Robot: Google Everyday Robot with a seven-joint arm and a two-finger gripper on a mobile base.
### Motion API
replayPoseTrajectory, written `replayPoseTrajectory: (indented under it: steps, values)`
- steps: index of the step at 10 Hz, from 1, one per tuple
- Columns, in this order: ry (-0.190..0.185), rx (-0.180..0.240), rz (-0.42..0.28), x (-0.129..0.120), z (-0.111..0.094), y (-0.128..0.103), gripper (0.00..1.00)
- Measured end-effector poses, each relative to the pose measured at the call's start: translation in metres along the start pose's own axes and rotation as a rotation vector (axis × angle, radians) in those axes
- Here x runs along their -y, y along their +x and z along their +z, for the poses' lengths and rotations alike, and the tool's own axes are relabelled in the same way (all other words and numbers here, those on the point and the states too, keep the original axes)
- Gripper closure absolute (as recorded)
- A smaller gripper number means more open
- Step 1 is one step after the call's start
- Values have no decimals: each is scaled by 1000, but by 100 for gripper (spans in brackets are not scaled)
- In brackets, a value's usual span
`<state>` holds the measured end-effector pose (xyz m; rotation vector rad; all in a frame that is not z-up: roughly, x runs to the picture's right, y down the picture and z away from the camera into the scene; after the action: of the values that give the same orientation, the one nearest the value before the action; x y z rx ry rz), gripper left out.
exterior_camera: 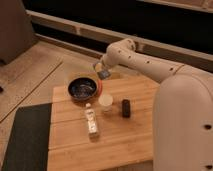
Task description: Place the white sponge in the ceramic cup
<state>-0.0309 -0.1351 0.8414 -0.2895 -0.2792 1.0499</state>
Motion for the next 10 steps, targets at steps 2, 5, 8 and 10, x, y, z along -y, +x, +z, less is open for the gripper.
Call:
replayPoseTrajectory:
  steps: [2, 5, 8, 10]
  values:
    - [11, 38, 3, 0, -15, -2, 100]
    - [-10, 76, 55, -5, -24, 13, 100]
    - [-54, 72, 91, -23, -20, 38, 100]
    - [-62, 47, 82, -32, -24, 55, 100]
